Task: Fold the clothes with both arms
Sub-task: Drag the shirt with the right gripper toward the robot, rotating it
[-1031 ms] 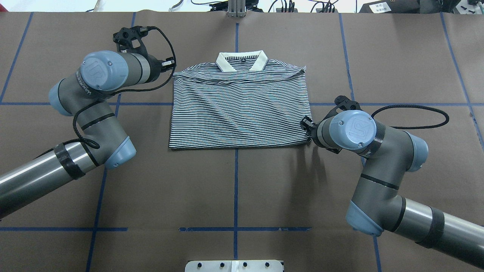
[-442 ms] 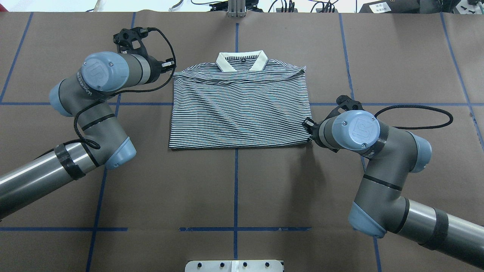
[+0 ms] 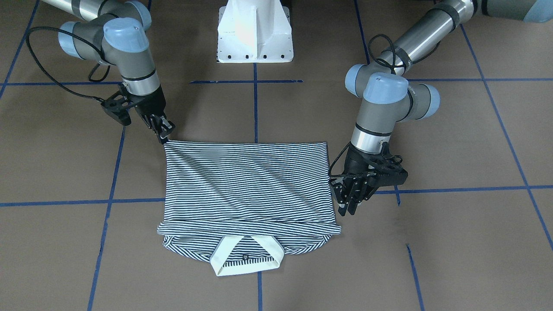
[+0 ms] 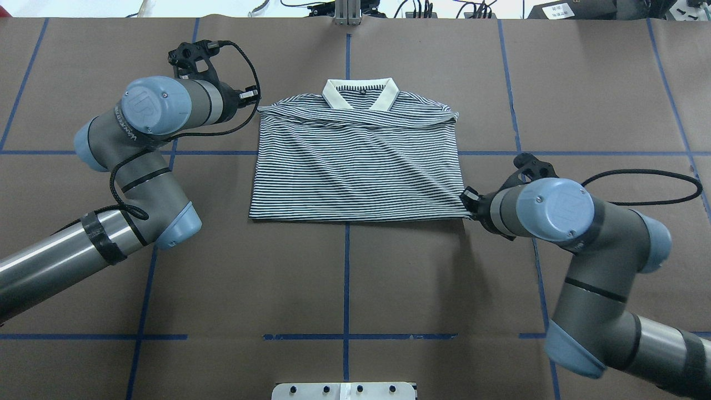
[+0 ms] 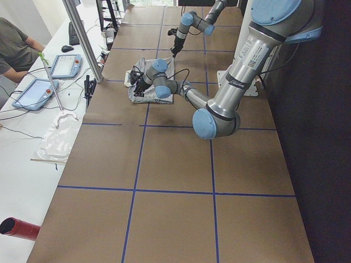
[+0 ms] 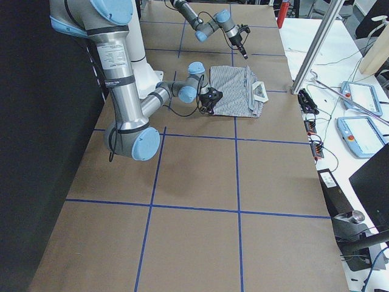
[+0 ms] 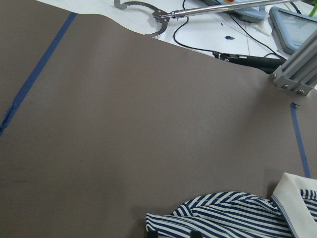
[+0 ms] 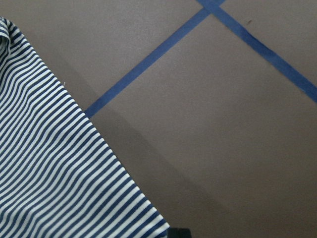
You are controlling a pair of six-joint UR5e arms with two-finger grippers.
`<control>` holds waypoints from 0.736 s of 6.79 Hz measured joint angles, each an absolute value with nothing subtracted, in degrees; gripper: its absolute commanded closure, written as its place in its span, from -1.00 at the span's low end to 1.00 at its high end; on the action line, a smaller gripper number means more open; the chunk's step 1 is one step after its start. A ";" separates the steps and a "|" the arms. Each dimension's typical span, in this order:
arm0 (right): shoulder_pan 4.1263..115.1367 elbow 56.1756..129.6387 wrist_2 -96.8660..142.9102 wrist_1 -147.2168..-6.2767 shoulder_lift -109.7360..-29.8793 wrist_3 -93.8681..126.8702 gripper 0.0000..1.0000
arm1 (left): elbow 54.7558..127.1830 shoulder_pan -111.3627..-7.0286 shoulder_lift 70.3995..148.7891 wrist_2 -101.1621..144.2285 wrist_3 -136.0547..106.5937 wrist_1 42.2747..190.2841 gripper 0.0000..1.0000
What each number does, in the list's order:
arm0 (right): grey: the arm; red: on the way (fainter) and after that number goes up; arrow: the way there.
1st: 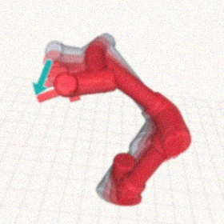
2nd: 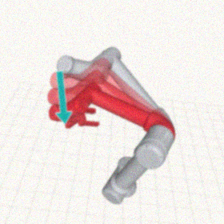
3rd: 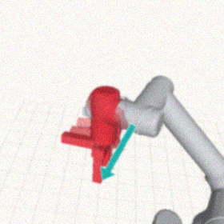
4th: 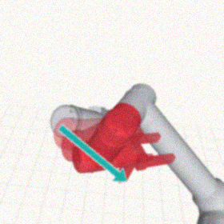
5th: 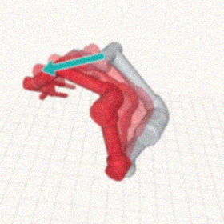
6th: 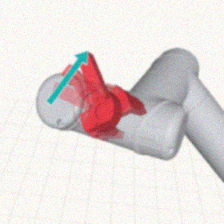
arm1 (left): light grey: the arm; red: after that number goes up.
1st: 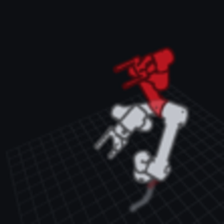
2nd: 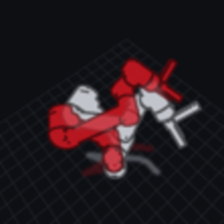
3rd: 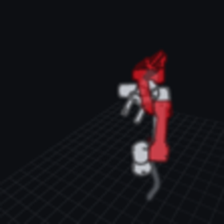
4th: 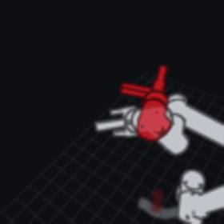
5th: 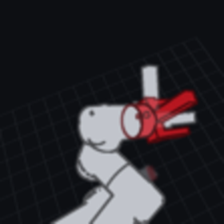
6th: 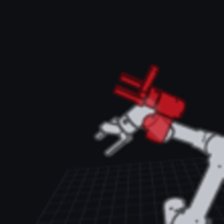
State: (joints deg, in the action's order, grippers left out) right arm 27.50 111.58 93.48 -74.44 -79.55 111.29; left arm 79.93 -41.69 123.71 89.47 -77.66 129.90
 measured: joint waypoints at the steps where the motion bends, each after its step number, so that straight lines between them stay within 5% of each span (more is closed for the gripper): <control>1: 23.34 118.10 93.56 -74.44 -84.57 113.03 1.00 | 80.65 -41.57 123.69 89.56 -77.74 129.91 0.32; 3: 9.73 128.11 94.32 -74.44 -92.38 118.46 0.96 | 84.32 -40.74 122.79 91.58 -77.72 129.97 0.31; 4: 2.69 130.55 94.58 -74.44 -94.61 120.09 -0.98 | 87.95 -40.30 121.13 96.35 -77.75 130.01 0.30; 5: -1.96 131.35 94.26 -74.44 -96.01 121.42 -1.00 | 92.05 -40.09 119.41 102.28 -78.76 129.84 0.17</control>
State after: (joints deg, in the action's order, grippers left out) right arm -1.96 131.35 94.26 -74.44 -96.01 121.42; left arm 92.05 -40.09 119.41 102.28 -78.76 129.84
